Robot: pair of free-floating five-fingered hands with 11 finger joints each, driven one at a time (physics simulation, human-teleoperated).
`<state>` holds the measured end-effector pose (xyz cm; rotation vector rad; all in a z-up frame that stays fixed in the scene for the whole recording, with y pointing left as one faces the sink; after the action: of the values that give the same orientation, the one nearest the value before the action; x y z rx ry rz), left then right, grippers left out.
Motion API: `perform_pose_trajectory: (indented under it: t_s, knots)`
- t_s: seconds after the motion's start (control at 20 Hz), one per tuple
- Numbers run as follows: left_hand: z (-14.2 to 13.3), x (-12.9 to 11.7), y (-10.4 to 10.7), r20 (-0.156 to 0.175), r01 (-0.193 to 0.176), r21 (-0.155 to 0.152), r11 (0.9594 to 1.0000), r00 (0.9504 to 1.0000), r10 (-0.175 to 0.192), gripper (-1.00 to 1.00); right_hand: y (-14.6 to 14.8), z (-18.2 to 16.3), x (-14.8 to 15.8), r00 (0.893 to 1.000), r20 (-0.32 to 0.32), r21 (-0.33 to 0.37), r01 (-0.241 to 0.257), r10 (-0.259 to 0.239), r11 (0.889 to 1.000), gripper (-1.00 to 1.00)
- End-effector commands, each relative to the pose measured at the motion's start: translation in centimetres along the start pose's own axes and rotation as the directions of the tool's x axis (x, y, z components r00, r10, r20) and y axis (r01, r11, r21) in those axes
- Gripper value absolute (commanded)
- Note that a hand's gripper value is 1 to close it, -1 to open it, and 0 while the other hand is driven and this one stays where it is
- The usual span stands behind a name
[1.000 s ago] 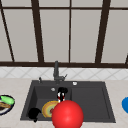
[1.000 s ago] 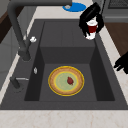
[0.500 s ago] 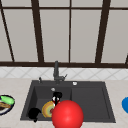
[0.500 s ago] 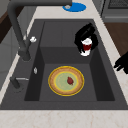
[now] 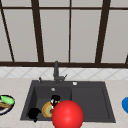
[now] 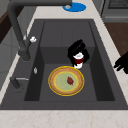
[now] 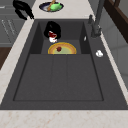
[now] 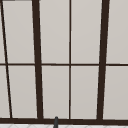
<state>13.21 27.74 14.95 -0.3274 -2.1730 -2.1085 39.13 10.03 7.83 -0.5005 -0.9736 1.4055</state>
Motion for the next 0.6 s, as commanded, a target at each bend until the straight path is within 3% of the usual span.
perform_pose_trajectory:
  t_s: [0.0, 0.35, 0.55]
  knots:
    - [0.0, 0.0, 0.0, 0.000, 0.000, 0.000, 1.0000, 1.0000, 0.000, 0.00, -0.1, -2.6, -0.7, 1.000, 0.011, -0.073, -0.018, 0.019, 0.997, 1.00]
    - [0.0, 0.0, 0.0, 0.000, 0.000, 0.000, 1.0000, 1.0000, 0.000, 0.00, -0.6, -3.8, -1.6, 1.000, 0.013, -0.058, 0.001, 0.000, 0.998, 1.00]
    - [0.0, 0.0, 0.0, 0.000, 0.000, 0.000, 1.0000, 1.0000, 0.000, 0.00, 1.1, -7.1, -2.7, 1.000, 0.001, -0.057, -0.008, 0.008, 0.998, 1.00]
